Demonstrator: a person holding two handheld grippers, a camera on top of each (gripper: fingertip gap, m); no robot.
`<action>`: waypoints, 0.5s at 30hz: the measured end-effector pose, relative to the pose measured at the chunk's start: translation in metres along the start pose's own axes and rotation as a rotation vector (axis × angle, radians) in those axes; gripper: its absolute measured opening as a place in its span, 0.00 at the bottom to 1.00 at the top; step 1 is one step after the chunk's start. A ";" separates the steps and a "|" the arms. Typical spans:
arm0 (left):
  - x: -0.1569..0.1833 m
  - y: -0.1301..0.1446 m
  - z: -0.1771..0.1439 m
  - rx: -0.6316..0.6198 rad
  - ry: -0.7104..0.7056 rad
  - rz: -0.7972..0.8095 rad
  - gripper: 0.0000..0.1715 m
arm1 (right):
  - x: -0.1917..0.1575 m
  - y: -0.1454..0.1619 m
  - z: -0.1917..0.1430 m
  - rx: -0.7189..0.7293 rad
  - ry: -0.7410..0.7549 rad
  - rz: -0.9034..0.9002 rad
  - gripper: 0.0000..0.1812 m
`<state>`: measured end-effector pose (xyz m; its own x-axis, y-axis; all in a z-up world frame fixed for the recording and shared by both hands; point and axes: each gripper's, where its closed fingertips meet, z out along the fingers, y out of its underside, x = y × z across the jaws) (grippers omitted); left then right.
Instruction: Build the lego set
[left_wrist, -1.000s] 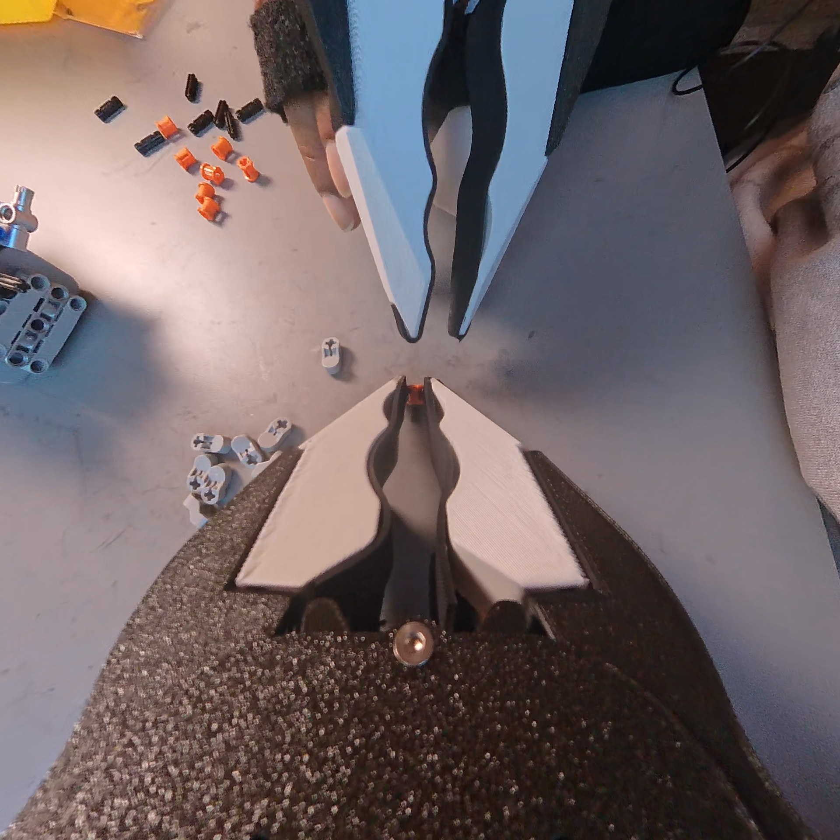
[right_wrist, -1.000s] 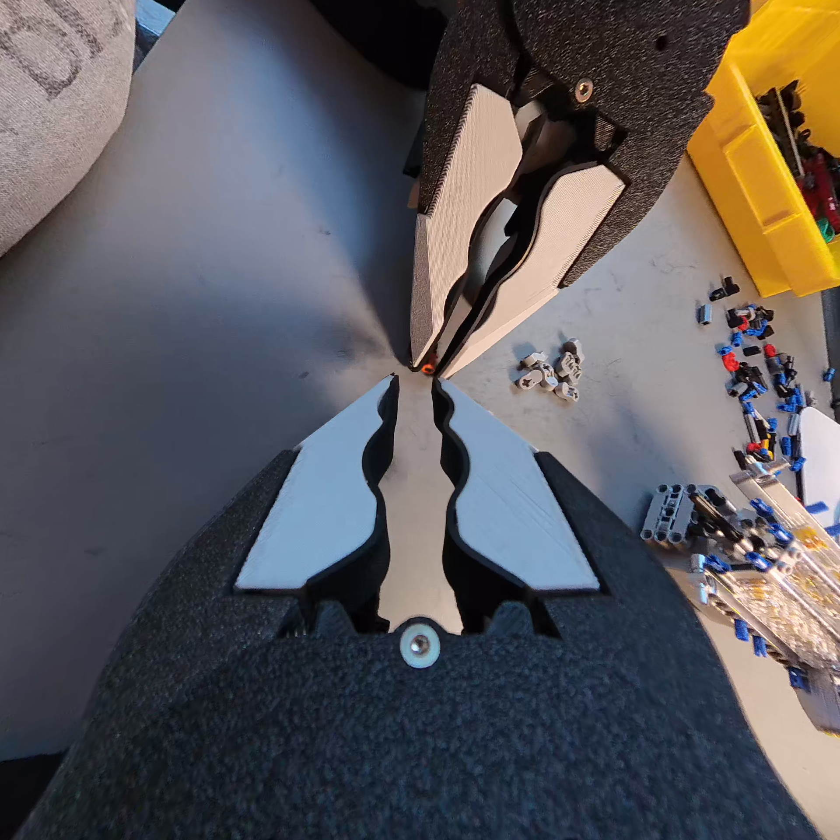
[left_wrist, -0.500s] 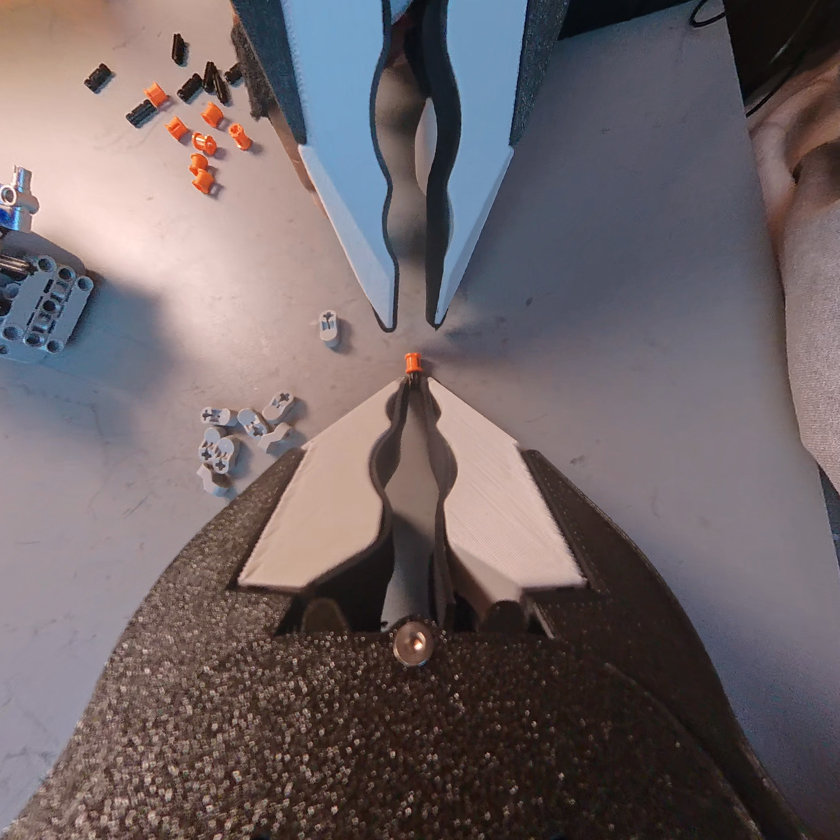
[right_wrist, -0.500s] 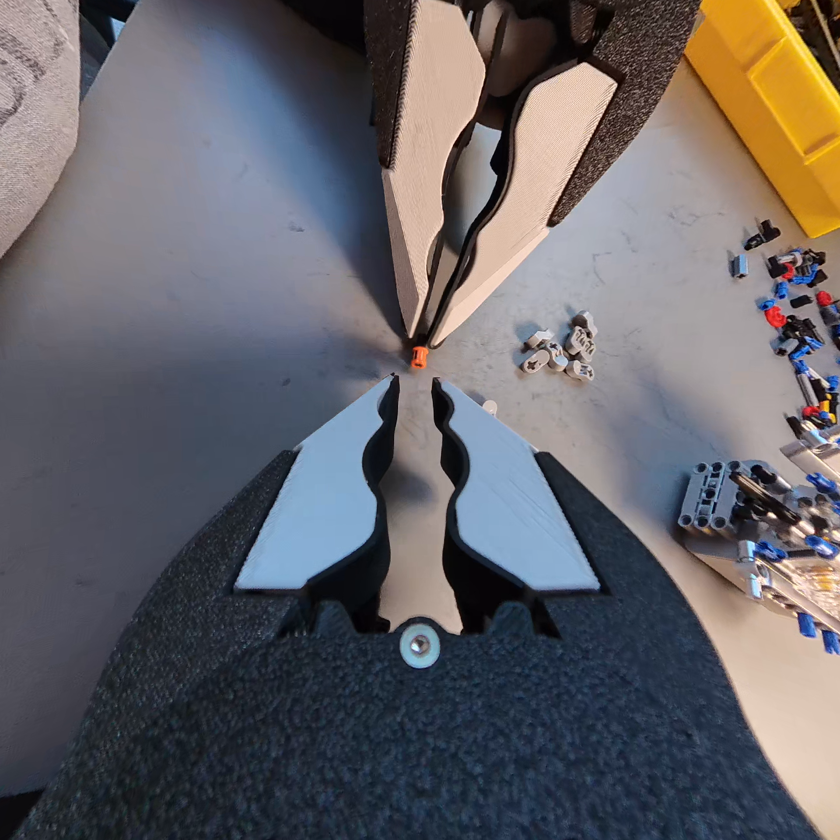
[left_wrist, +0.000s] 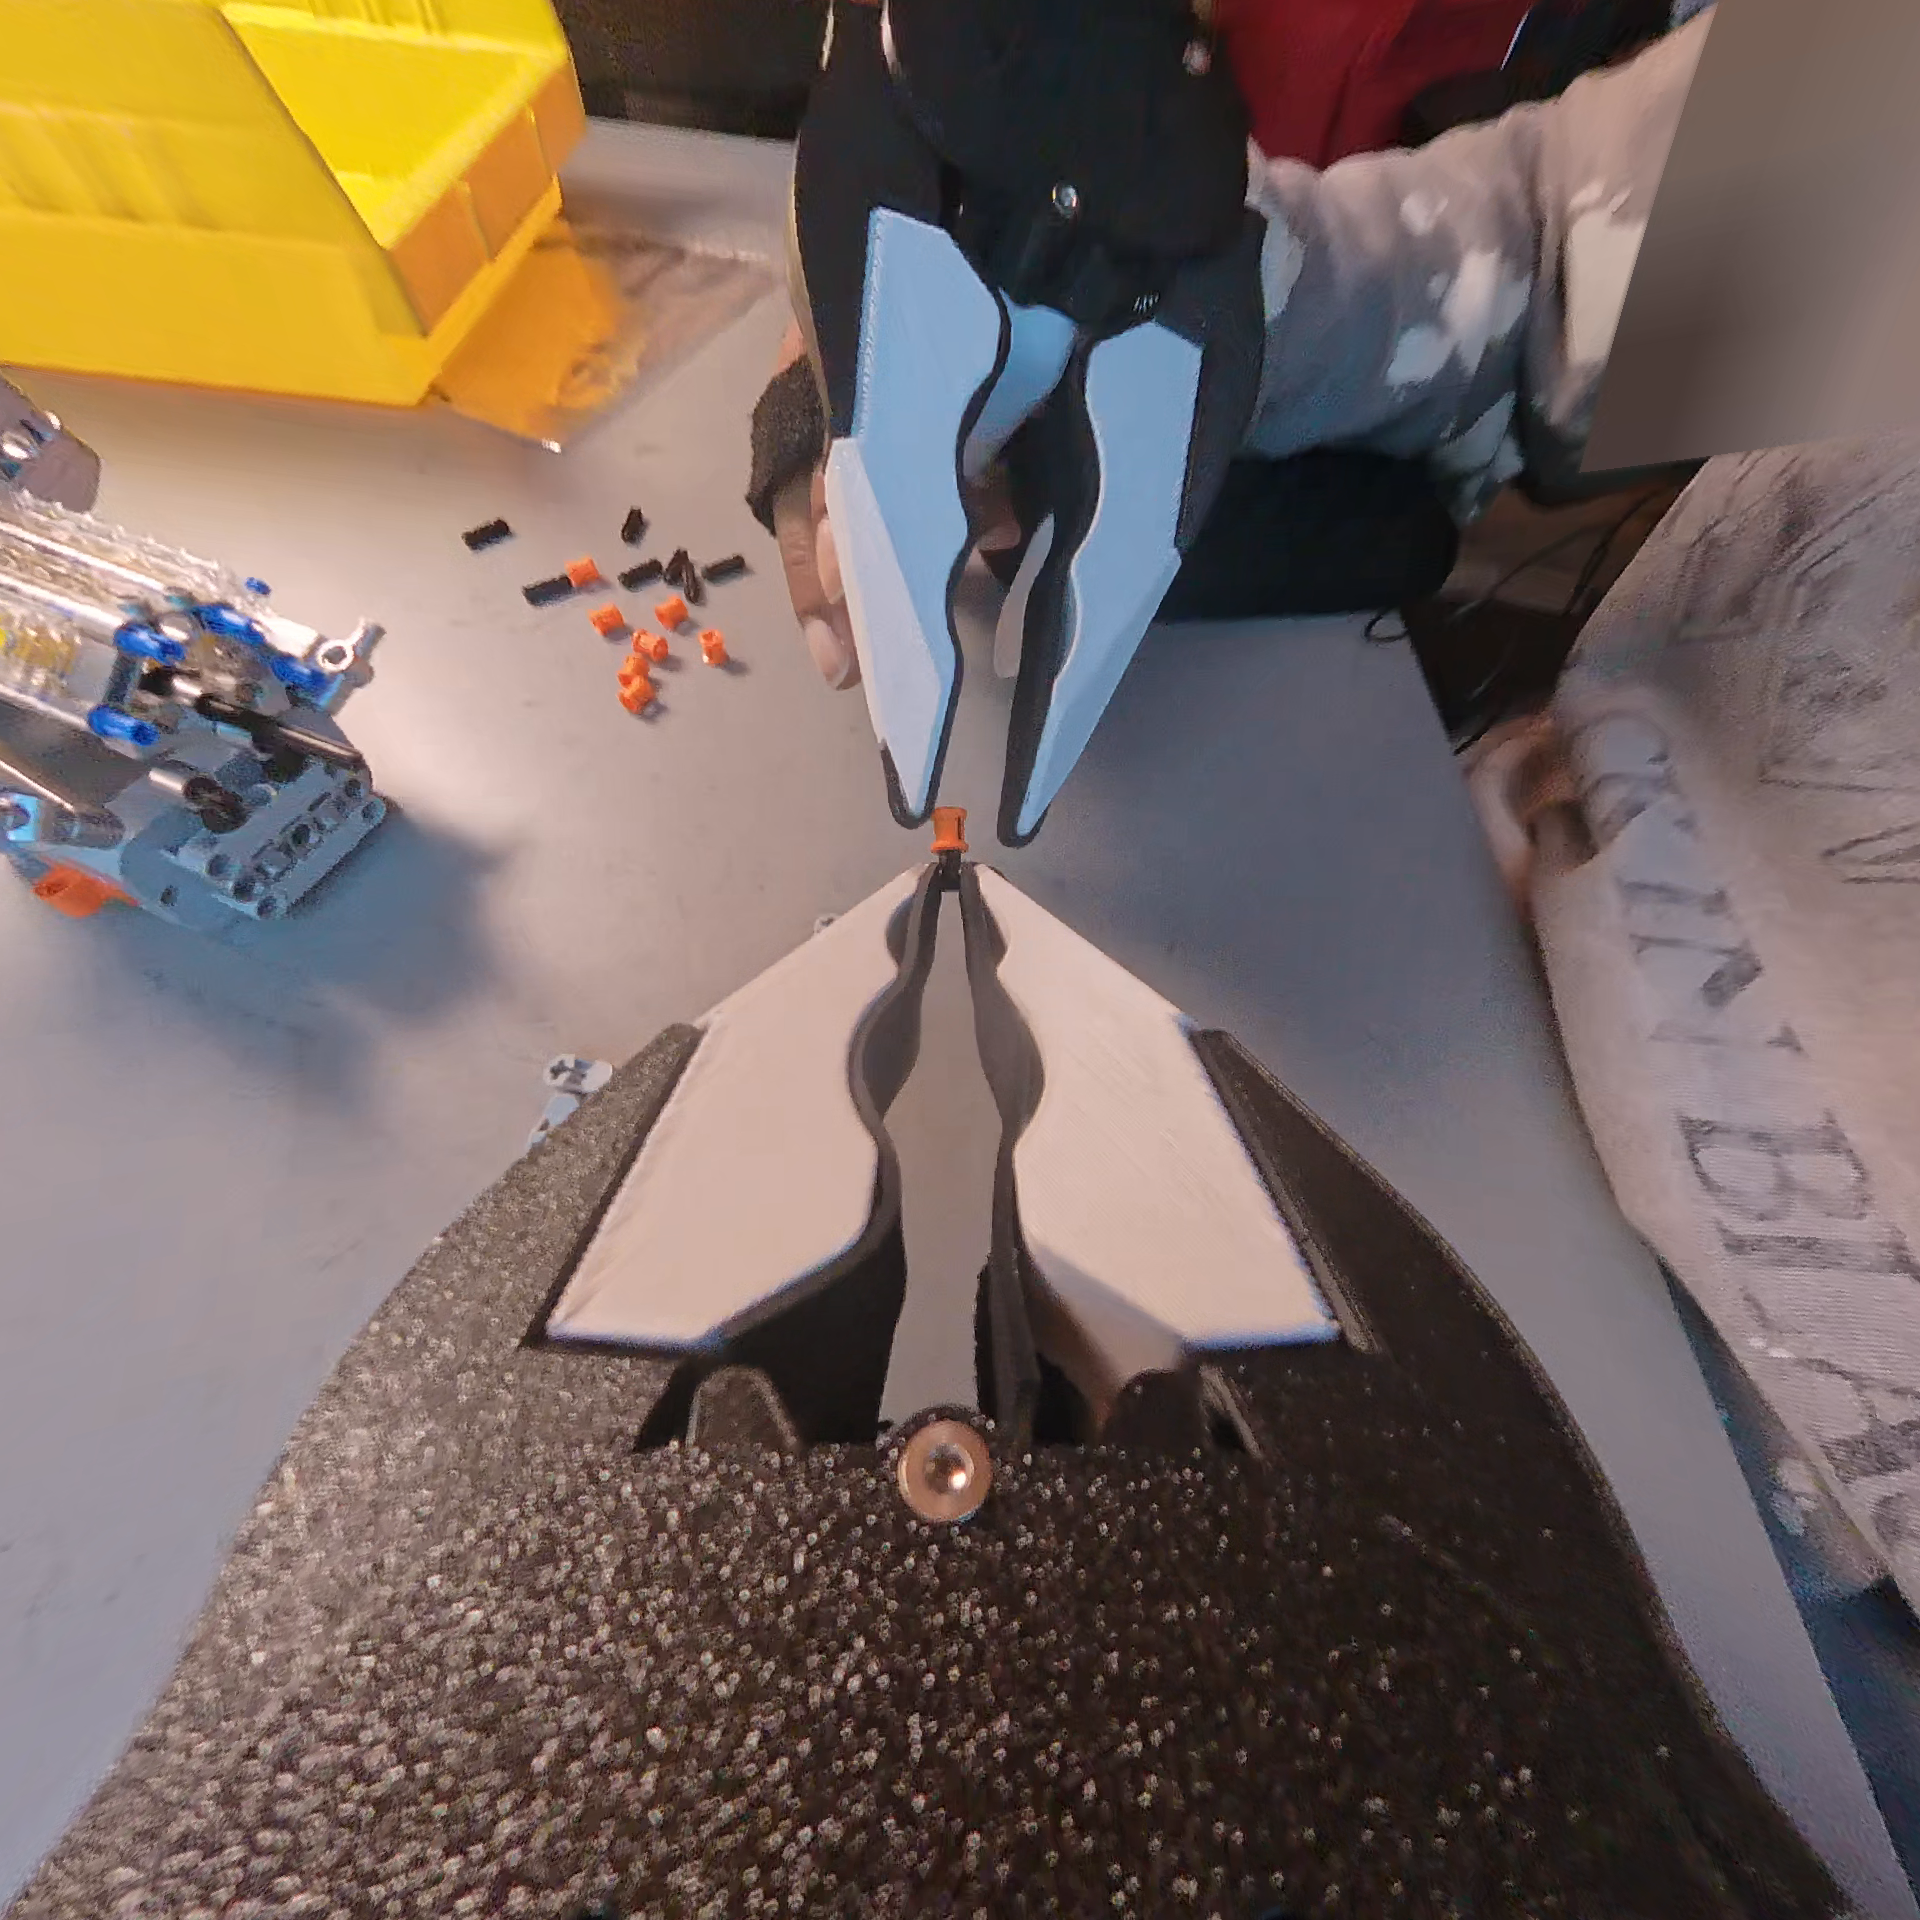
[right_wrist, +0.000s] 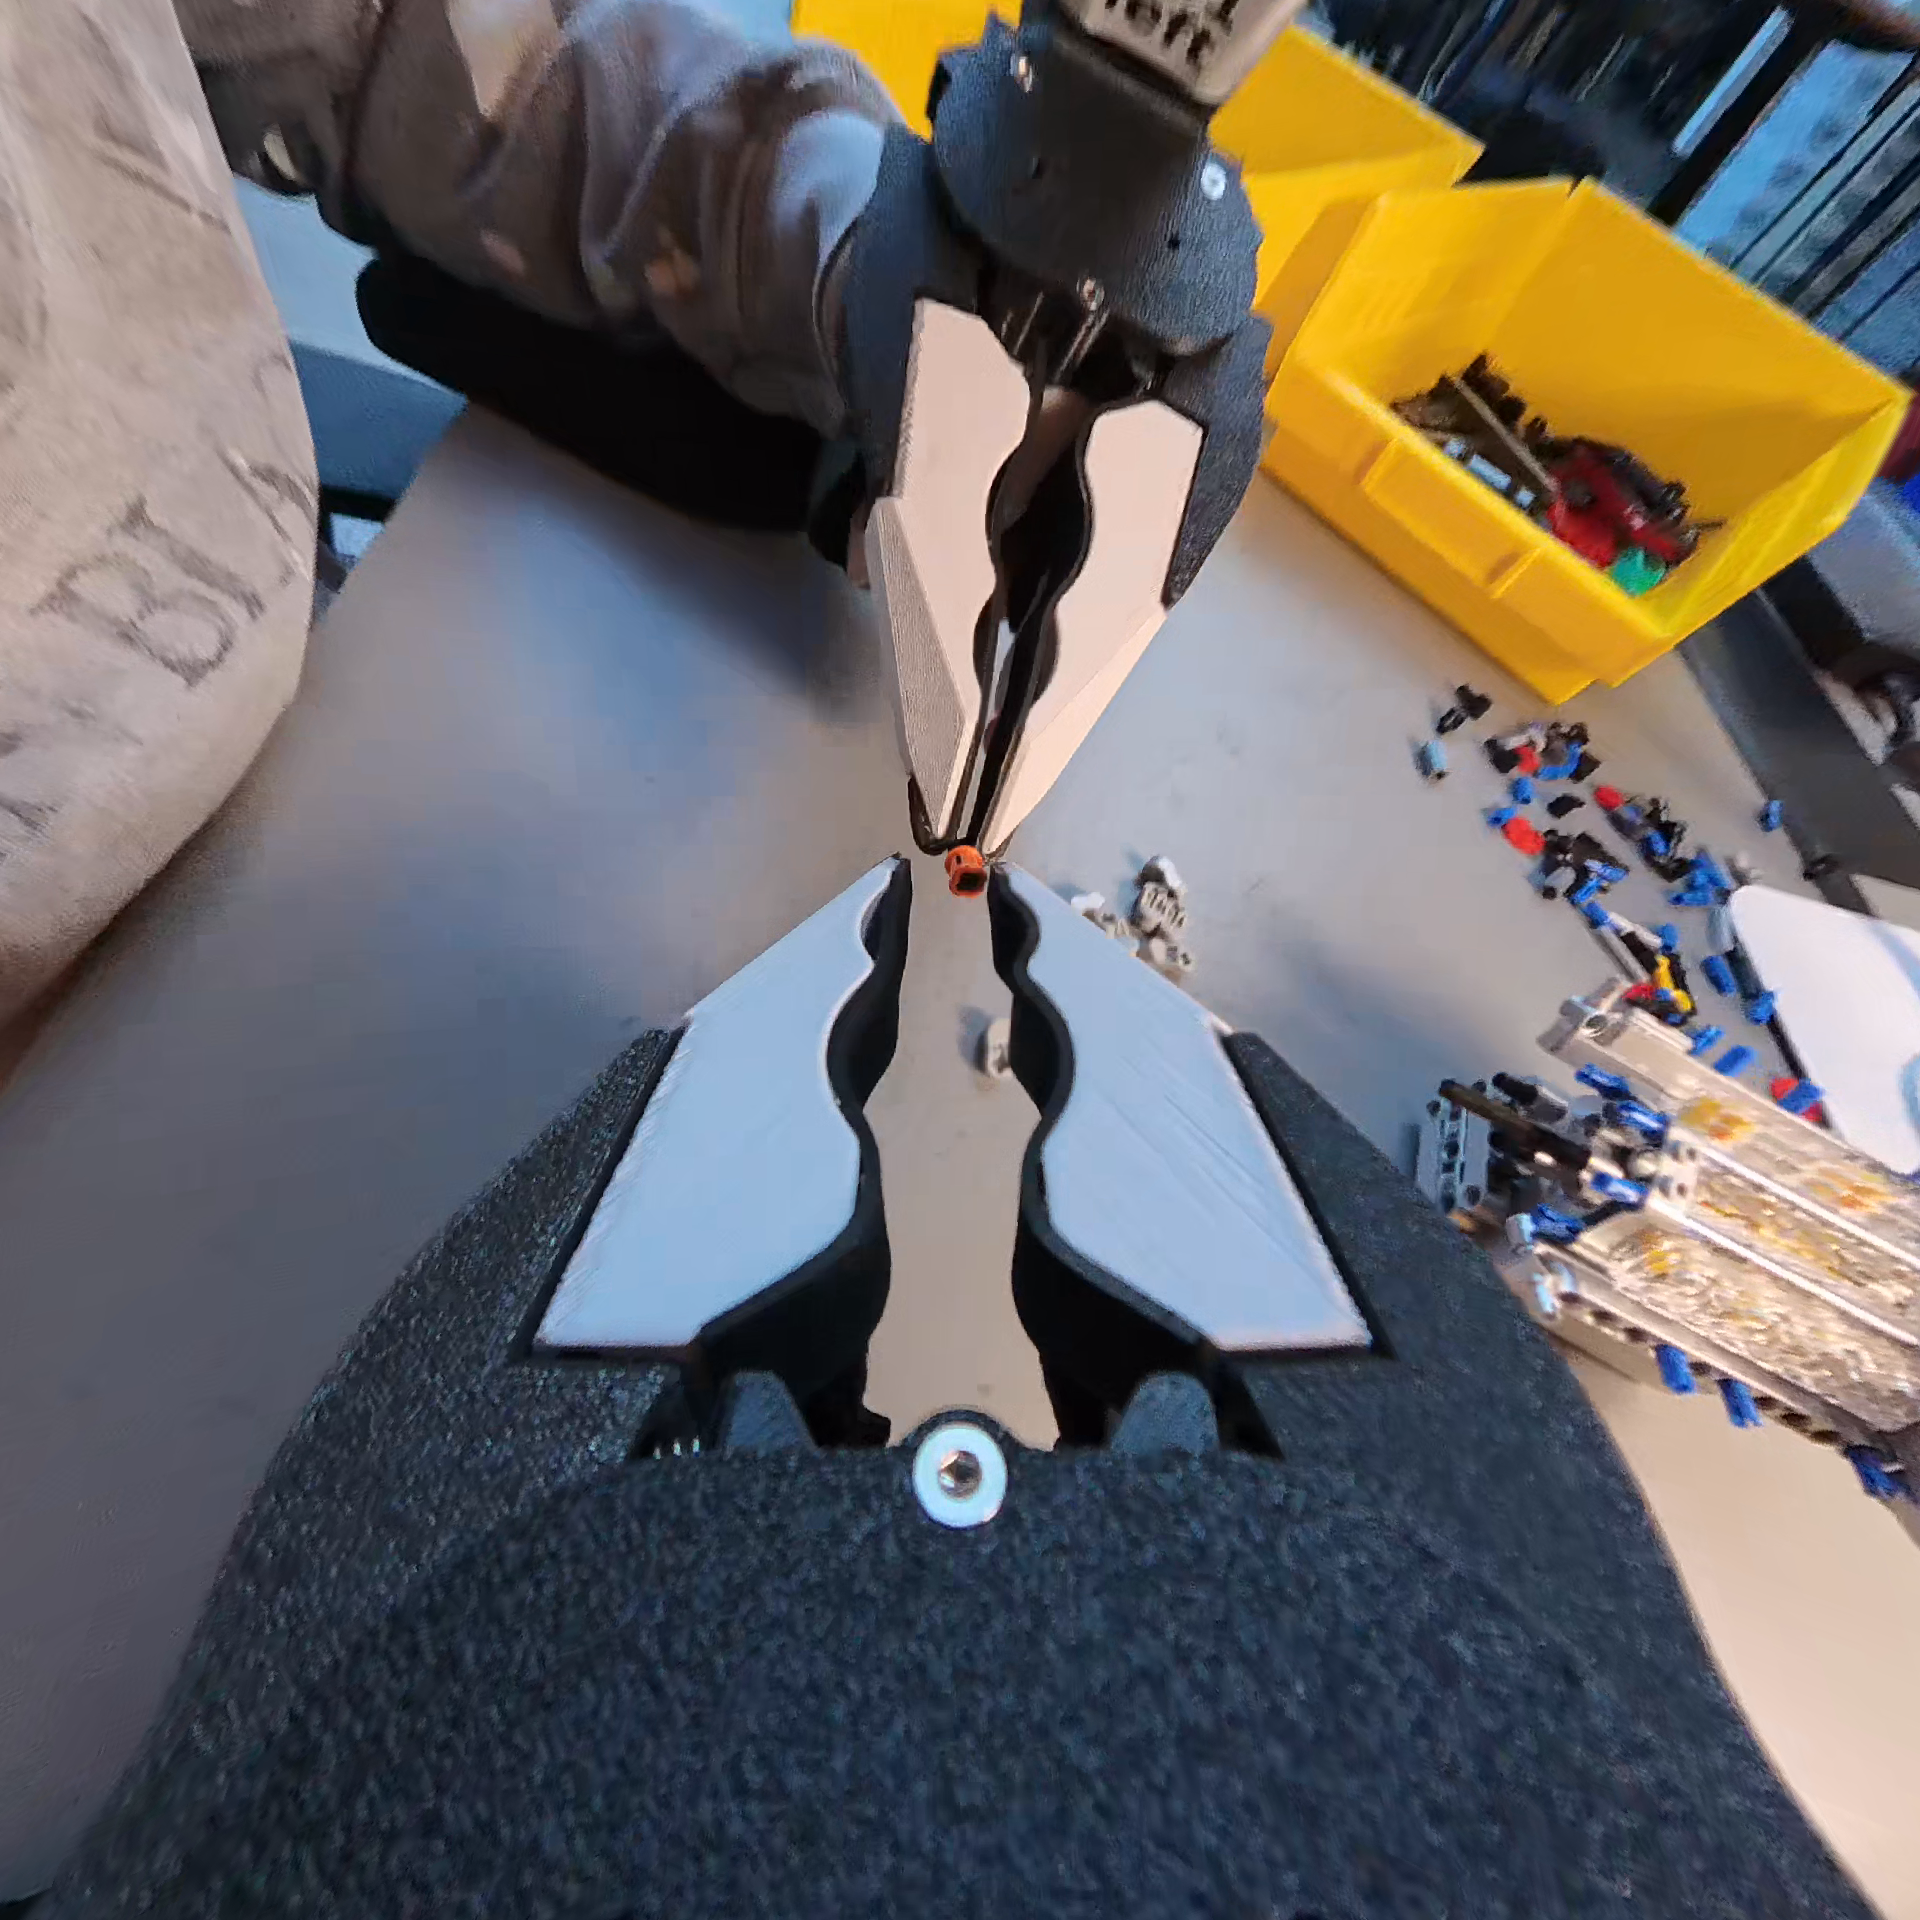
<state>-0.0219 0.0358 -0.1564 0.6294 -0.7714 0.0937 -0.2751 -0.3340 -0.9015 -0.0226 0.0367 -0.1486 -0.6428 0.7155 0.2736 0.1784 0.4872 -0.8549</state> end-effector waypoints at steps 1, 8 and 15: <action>0.002 -0.004 -0.002 0.030 0.020 -0.011 0.01 | 0.000 -0.005 -0.003 0.026 0.000 0.000 0.08; 0.013 -0.018 -0.005 0.111 0.086 -0.022 0.01 | -0.004 -0.016 -0.008 0.077 -0.017 -0.007 0.06; 0.015 -0.018 -0.003 0.107 0.082 -0.004 0.01 | -0.005 -0.017 -0.008 0.089 -0.029 0.008 0.04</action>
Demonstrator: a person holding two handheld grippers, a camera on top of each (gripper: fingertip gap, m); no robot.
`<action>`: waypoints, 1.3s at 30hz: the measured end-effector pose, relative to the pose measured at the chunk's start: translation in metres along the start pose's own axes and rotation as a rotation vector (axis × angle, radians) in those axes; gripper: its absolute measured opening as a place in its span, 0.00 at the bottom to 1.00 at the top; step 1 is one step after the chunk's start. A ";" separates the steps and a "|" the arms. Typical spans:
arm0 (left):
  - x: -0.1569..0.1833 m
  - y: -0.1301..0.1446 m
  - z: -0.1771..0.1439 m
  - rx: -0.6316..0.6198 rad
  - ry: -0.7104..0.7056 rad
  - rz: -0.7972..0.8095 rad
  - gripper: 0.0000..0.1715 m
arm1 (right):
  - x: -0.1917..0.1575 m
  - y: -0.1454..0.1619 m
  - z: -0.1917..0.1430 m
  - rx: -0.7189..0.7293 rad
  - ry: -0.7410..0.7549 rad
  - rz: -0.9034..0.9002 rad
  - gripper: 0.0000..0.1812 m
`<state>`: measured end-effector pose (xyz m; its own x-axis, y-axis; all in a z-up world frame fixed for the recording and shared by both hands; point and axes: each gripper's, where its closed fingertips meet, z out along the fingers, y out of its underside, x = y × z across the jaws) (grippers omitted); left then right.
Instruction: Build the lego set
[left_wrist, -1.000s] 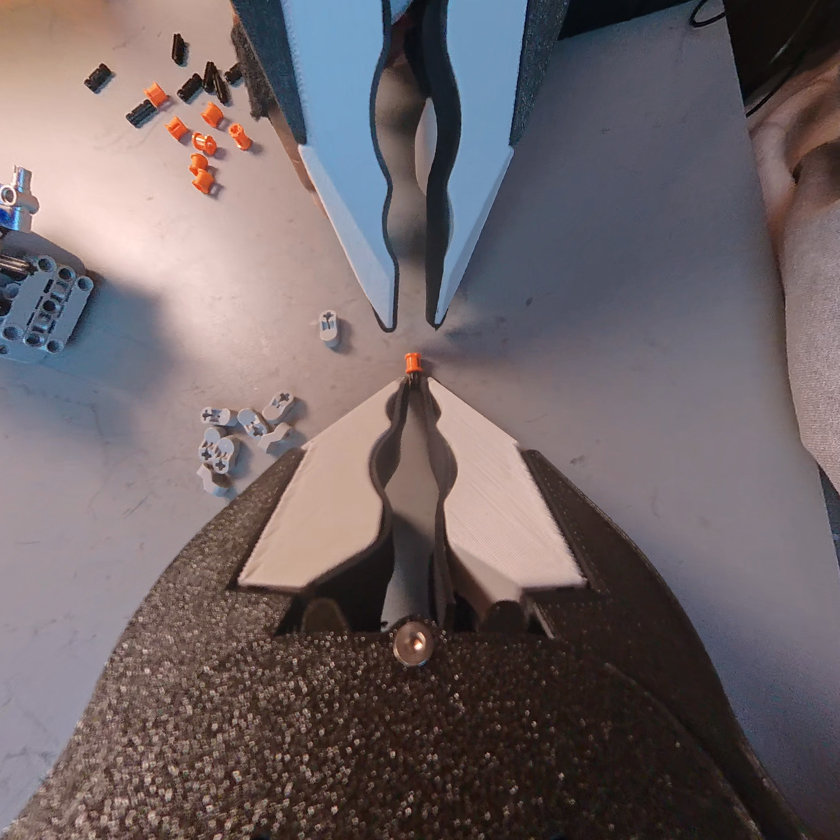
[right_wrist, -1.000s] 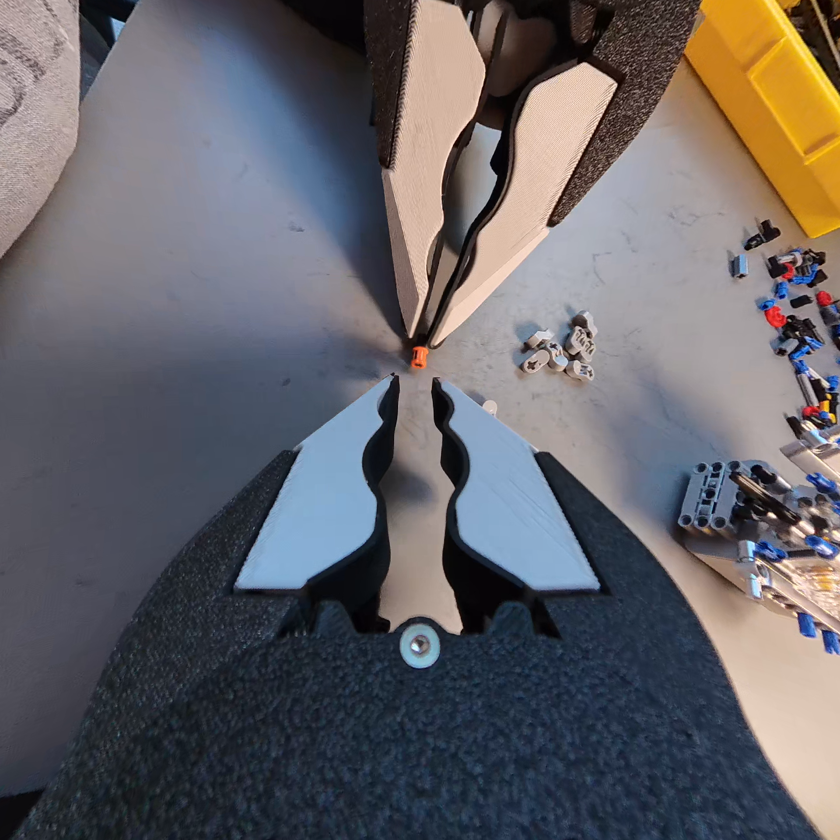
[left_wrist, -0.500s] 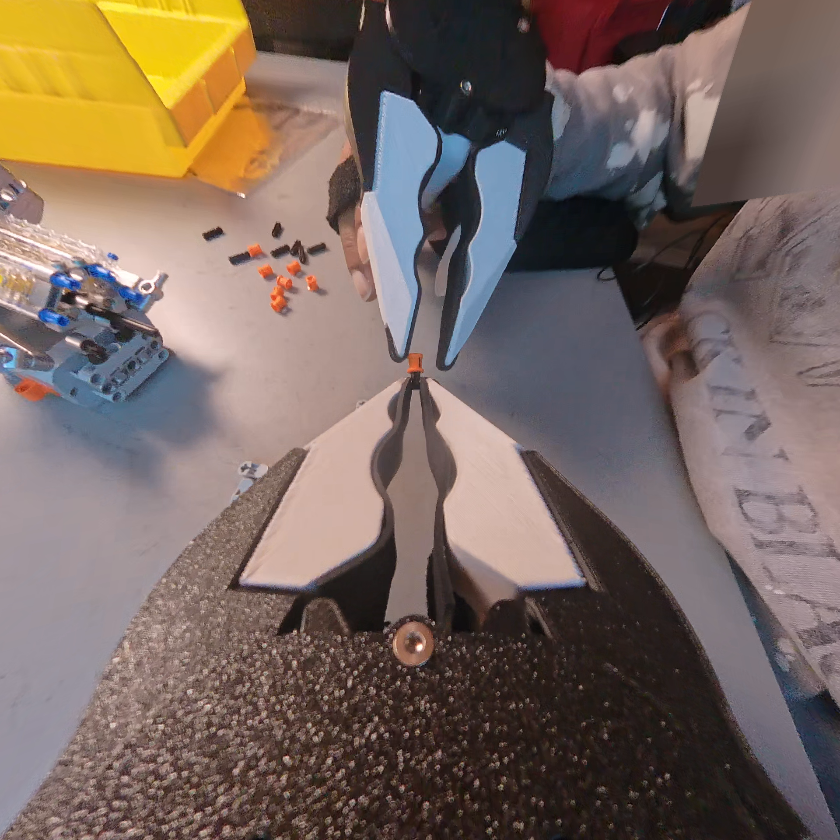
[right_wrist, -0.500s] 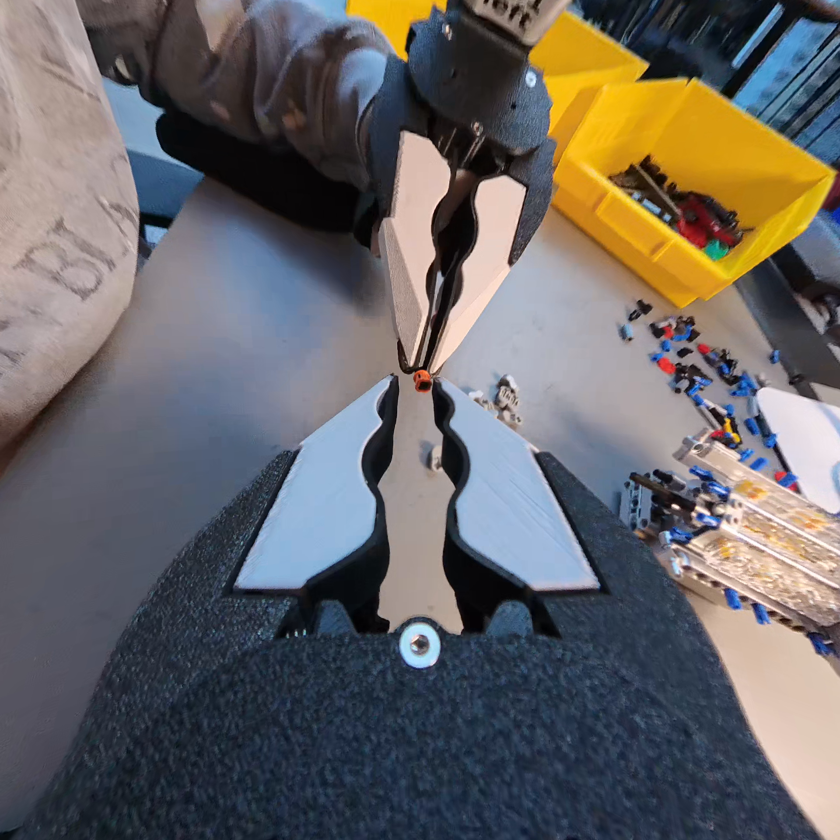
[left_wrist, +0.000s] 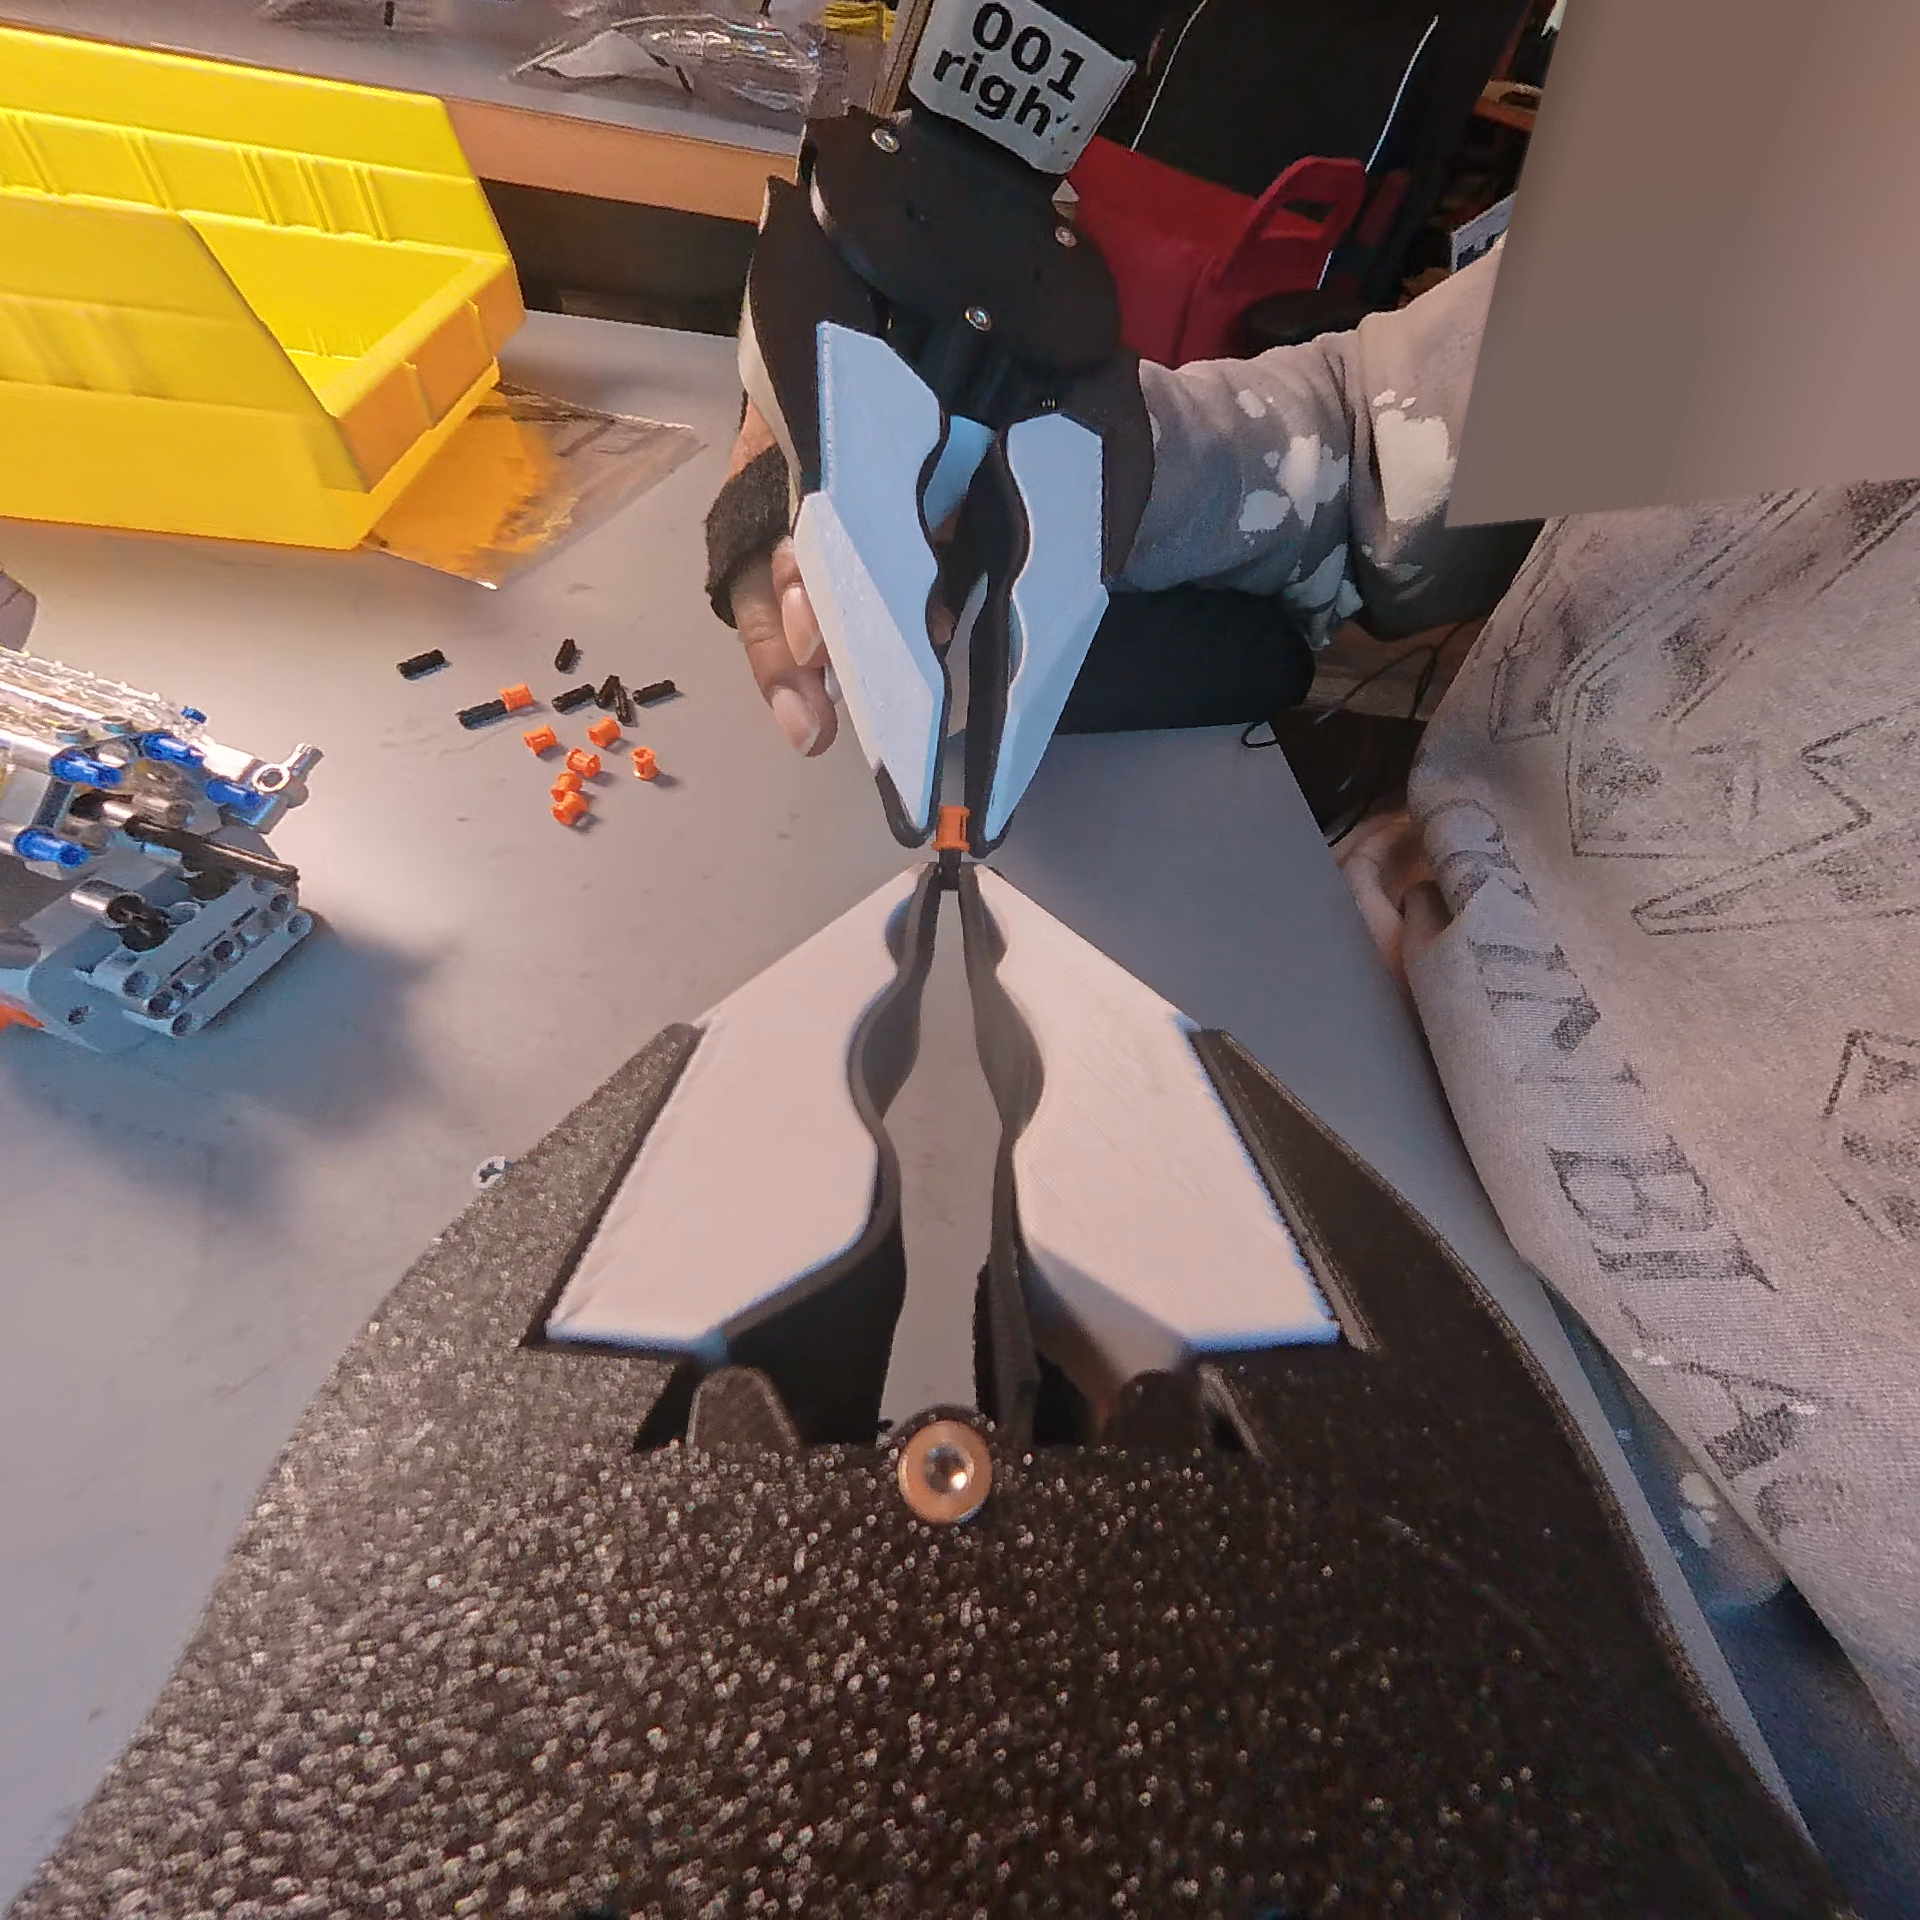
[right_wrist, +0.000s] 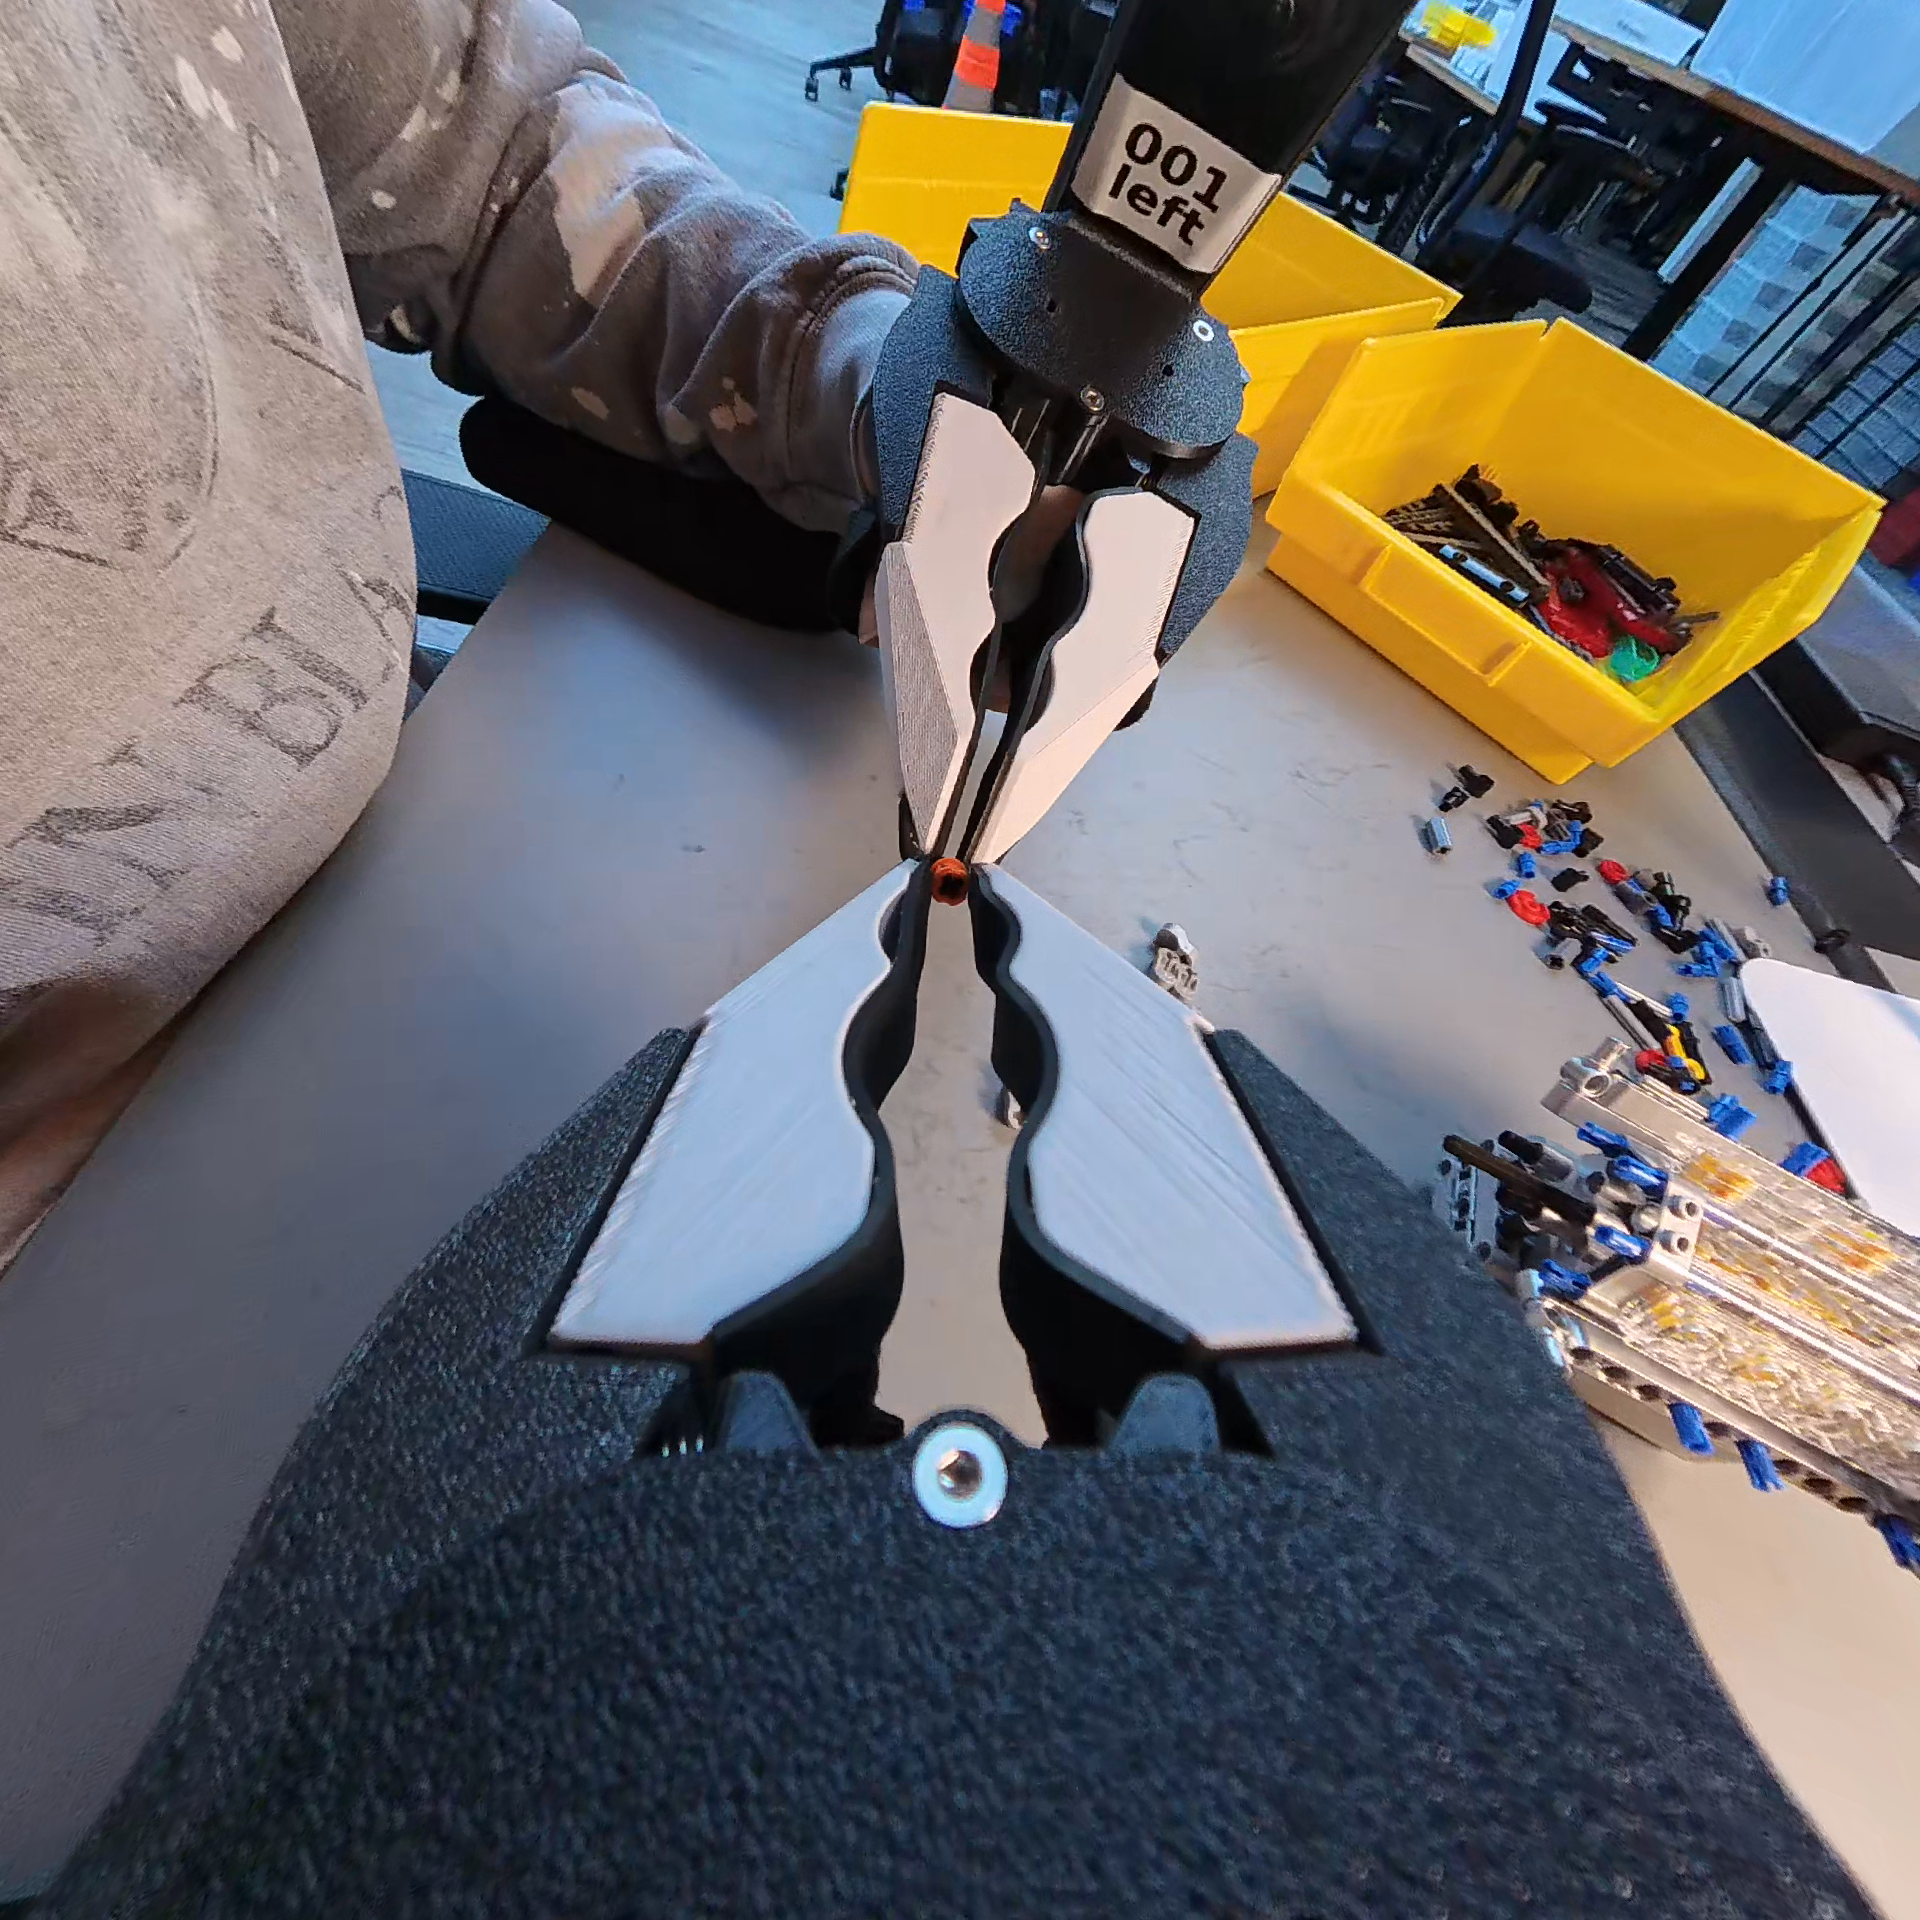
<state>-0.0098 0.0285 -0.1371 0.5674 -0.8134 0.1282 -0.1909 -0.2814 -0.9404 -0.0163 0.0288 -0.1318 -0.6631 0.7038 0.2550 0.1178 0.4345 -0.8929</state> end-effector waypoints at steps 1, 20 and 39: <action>0.000 0.000 0.000 0.002 -0.001 0.000 0.01 | 0.000 0.000 0.000 0.002 0.000 0.004 0.04; -0.050 0.060 0.019 -0.388 -0.253 0.082 0.08 | 0.020 0.074 0.010 -0.346 -0.085 0.084 0.03; -0.052 0.065 0.024 -0.422 -0.221 0.097 0.03 | 0.020 0.075 0.014 -0.322 -0.097 0.090 0.03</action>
<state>-0.0327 0.0650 -0.2122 0.6787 -0.7313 -0.0671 -0.5337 -0.4284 -0.7291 -0.0314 0.0672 -0.1985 -0.7050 0.6971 0.1304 0.3958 0.5393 -0.7433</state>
